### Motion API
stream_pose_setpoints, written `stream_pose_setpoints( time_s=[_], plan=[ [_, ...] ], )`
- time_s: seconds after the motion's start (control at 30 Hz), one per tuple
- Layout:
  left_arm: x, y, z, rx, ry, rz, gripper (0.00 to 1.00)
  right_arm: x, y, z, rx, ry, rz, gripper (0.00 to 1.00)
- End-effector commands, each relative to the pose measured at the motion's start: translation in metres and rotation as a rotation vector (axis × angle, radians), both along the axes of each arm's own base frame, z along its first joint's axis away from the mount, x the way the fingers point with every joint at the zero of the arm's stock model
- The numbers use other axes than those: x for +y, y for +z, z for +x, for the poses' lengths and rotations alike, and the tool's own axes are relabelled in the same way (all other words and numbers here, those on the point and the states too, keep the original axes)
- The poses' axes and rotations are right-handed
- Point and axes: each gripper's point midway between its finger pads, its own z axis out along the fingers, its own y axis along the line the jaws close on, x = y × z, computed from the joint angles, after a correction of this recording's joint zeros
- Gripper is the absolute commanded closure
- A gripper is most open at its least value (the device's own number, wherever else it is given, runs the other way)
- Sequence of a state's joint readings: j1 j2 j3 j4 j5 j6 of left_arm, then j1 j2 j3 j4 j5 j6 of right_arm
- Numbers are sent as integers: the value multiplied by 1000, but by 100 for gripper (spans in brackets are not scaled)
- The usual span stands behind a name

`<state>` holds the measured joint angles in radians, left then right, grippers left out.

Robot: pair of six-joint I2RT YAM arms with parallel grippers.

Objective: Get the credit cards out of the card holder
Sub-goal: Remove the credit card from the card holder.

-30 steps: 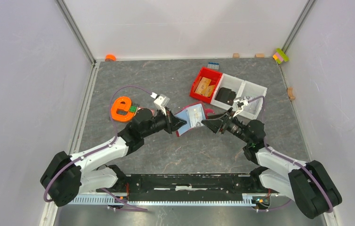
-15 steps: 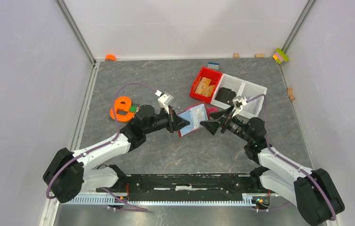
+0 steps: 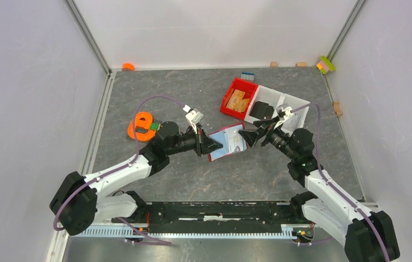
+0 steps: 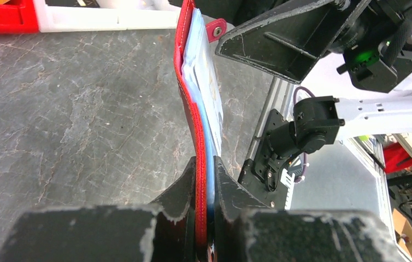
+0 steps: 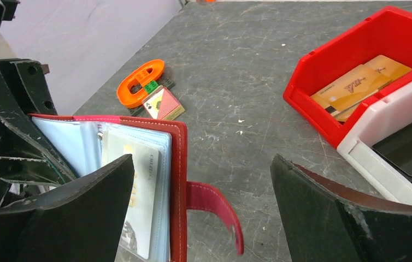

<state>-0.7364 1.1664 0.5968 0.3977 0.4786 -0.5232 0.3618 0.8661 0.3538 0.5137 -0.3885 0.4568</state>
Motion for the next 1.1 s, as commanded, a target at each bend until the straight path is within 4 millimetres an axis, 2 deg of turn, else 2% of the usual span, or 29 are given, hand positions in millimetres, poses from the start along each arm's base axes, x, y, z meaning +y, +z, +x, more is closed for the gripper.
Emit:
stream_pose_setpoints(
  time_s=[0.0, 0.13, 0.27, 0.4, 0.67, 0.9, 1.07],
  plan=[
    [-6, 40, -6, -100, -58, -101, 98, 12, 31, -6, -93, 114, -41, 2],
    [-4, 45, -10, -112, -67, -110, 98, 19, 37, -15, -115, 190, -62, 2],
    [1, 47, -8, -133, -35, -109, 98, 35, 39, -32, -89, 333, -26, 2],
    [9, 51, -4, -164, 16, -108, 98, 41, 31, -35, -37, 385, -20, 1],
    [18, 47, 8, -165, 107, -80, 98, 45, 38, -46, -61, 443, 29, 27],
    [15, 43, 10, -150, 102, -61, 98, 44, 50, -55, -119, 455, 53, 41],
    [15, 42, 10, -147, 103, -58, 98, 43, 49, -52, -119, 437, 49, 50]
  ],
)
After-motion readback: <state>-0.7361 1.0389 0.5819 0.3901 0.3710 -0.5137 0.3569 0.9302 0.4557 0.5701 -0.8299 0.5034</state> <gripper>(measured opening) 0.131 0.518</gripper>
